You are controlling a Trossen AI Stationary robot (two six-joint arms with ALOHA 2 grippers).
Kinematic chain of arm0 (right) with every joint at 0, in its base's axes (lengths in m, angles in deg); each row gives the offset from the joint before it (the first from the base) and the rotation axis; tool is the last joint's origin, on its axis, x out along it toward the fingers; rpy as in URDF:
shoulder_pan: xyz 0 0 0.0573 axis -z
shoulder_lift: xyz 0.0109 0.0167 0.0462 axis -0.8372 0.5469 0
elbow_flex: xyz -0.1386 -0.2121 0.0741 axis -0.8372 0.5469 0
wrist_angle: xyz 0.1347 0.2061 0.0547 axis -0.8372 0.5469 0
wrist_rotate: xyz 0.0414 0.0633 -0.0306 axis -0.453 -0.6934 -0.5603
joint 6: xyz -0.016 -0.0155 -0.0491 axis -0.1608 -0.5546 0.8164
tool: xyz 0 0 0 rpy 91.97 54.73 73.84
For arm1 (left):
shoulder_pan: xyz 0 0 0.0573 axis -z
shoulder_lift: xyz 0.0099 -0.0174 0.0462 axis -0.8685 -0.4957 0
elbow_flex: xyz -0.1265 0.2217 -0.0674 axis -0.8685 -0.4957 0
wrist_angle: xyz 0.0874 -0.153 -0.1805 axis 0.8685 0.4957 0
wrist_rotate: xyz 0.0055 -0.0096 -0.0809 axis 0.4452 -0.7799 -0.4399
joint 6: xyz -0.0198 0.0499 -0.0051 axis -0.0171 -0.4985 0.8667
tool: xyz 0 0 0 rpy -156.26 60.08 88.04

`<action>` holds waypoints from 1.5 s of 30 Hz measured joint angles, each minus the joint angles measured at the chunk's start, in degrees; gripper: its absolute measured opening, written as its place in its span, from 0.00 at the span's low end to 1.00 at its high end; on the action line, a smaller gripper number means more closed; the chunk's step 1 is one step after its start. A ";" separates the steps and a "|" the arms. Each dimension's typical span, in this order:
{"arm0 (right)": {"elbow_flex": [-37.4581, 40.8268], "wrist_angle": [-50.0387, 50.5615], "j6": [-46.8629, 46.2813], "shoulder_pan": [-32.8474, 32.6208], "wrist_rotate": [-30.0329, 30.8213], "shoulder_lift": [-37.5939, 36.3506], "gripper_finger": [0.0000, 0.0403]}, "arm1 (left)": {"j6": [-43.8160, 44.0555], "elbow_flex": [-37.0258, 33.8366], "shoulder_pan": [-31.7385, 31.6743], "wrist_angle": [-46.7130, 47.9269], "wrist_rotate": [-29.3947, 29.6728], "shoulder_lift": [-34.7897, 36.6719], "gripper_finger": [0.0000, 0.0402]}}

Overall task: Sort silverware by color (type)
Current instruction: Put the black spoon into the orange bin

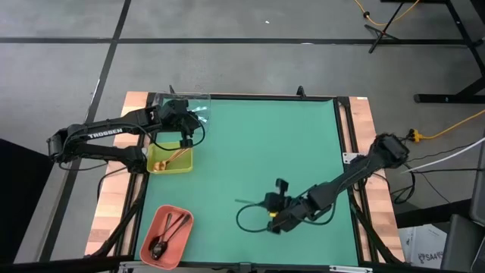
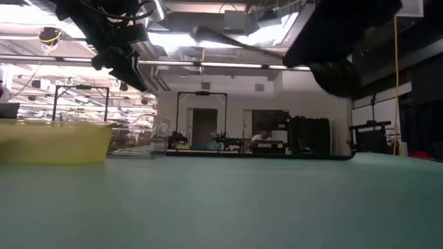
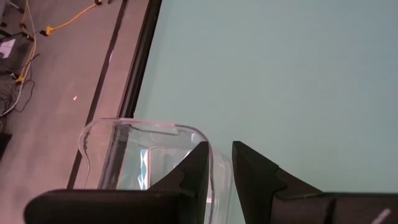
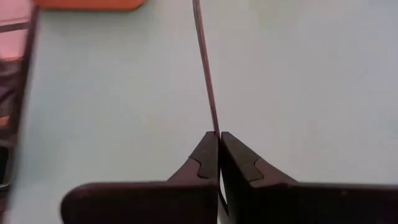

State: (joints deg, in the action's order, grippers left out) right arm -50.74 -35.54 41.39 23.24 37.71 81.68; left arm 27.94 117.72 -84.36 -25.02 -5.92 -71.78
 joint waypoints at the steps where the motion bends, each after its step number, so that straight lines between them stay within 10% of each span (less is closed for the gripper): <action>1: 0.00 1.36 0.82 0.00 1.86 -1.09 0.00 | -0.01 0.00 0.00 -0.23 -0.12 0.00 0.16; 9: -0.04 11.32 8.63 2.76 13.87 -8.43 0.00 | -0.11 0.00 0.00 -4.45 -9.07 0.00 0.16; 20: -0.04 9.09 29.13 15.16 13.18 -13.35 0.00 | -0.12 0.00 3.79 -9.45 -15.40 0.00 0.16; 45: -0.04 -34.74 55.08 33.42 -16.83 -12.97 0.00 | 0.02 0.00 13.41 -40.08 -15.36 0.00 0.16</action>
State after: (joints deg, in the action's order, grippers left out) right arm -50.78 -70.27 96.47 56.66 20.88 68.71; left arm 27.95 117.72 -70.94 -65.10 -21.27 -71.78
